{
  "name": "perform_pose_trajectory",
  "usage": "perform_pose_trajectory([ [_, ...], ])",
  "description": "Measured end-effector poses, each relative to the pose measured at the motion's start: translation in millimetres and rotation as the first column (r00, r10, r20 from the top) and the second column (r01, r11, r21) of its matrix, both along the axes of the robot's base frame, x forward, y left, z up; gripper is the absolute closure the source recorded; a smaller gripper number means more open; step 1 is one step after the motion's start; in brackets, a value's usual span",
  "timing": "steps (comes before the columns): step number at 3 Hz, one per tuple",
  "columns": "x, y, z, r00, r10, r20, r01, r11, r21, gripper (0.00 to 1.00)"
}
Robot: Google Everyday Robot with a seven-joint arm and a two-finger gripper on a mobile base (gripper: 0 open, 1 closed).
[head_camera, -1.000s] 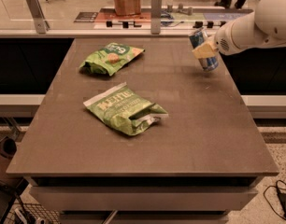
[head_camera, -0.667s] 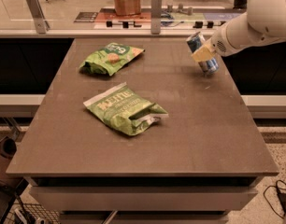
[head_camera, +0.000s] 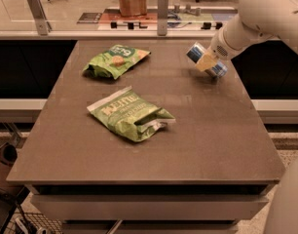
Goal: Knock redbull can over
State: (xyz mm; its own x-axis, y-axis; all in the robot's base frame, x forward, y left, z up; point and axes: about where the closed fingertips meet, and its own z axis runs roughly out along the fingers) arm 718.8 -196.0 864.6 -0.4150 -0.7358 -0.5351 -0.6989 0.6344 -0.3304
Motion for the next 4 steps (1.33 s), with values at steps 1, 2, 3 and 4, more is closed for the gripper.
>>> perform_pose_trajectory([
  [1,9.0,19.3,-10.0,0.9966,0.08,-0.022,-0.079,0.996,0.029,1.0],
  [2,17.7,43.5,-18.9,0.9864,0.16,-0.038,-0.155,0.982,0.105,0.84],
  [3,19.3,47.5,-18.5,0.9859,0.163,-0.038,-0.158,0.982,0.108,0.6],
  [4,16.7,55.1,-33.2,0.9821,0.17,-0.081,-0.163,0.983,0.083,0.65],
])
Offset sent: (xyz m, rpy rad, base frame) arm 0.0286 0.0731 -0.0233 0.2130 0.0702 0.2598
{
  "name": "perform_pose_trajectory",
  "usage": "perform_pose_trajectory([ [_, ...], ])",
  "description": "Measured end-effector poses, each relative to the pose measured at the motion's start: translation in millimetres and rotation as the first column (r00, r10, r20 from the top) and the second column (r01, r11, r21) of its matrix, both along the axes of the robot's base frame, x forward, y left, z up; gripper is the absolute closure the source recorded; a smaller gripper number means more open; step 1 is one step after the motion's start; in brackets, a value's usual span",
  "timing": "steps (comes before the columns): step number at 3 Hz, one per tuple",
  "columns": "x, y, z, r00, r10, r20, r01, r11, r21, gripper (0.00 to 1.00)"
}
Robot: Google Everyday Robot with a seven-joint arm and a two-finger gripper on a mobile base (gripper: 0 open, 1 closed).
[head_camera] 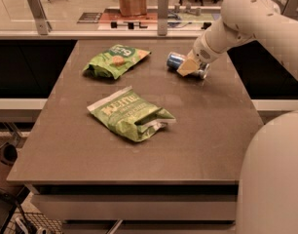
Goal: Knock redbull can over
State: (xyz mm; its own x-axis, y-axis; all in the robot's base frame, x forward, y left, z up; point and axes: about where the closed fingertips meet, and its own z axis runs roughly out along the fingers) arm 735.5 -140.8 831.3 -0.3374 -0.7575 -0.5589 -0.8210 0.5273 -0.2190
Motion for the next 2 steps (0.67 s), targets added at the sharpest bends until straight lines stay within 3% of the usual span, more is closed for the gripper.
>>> perform_pose_trajectory([
  [1,-0.4,7.8,-8.5,0.9994,0.016,-0.03,-0.017,1.0,-0.02,0.88],
  [2,-0.4,7.8,-3.4,0.9994,0.016,-0.03,-0.017,1.0,-0.02,0.87],
])
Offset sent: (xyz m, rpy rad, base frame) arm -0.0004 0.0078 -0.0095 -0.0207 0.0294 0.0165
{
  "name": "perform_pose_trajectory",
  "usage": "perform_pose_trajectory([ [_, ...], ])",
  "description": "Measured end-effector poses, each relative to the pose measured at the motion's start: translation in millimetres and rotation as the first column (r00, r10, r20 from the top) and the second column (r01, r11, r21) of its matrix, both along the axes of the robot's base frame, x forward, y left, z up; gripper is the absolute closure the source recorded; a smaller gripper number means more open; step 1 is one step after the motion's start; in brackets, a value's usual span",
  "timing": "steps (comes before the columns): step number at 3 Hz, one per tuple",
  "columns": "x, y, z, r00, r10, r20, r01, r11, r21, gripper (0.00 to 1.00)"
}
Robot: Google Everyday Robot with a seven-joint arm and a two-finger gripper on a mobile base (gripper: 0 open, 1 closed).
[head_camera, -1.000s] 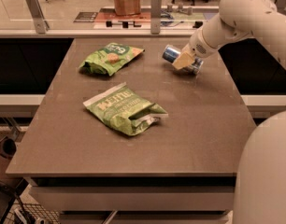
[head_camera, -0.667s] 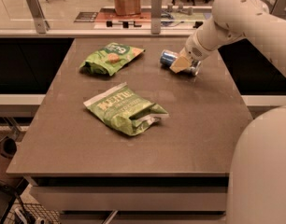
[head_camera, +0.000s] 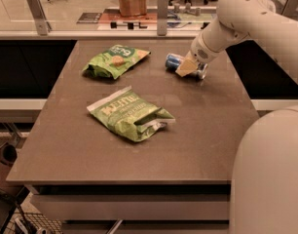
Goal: Knock redbull can over
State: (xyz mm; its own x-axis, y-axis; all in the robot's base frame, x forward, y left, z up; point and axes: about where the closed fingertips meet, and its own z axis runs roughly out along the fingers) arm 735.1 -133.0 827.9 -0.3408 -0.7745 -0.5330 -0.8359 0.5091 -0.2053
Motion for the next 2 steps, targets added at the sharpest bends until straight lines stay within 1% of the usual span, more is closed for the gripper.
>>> perform_pose_trajectory([
  [2,0.1,1.6,-1.3,1.0,0.002,-0.004,-0.002,1.0,0.0,0.41],
])
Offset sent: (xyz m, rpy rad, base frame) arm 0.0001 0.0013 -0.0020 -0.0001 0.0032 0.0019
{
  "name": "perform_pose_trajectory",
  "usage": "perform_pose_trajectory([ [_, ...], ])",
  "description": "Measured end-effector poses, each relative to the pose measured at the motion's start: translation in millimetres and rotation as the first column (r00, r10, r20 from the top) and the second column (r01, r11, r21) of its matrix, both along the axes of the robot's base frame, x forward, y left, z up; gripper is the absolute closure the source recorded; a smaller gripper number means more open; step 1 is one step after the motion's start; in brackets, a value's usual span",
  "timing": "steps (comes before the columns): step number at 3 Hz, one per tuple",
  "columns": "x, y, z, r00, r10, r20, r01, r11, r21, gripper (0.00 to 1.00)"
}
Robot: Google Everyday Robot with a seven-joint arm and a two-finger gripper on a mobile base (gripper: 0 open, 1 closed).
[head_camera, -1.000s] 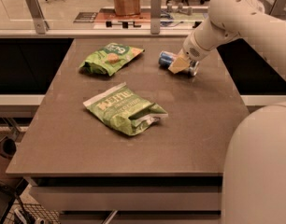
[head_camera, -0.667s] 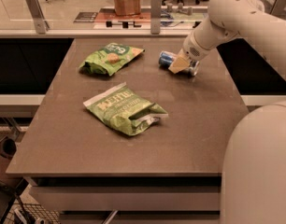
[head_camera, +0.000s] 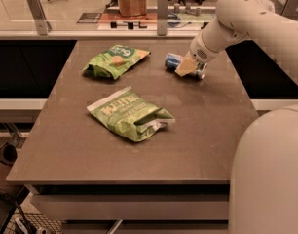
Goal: Knock redbull can over
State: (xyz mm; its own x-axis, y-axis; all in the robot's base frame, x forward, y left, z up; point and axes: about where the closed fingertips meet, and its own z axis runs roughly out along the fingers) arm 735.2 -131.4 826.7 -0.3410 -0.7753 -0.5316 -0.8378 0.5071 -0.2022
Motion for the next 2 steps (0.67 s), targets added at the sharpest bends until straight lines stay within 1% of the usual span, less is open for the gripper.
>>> perform_pose_trajectory([
  [1,0.0,0.9,-0.7,1.0,0.001,-0.002,-0.001,1.0,0.0,0.18],
  [2,0.0,0.9,1.3,1.0,0.001,-0.002,-0.001,1.0,0.0,0.0],
])
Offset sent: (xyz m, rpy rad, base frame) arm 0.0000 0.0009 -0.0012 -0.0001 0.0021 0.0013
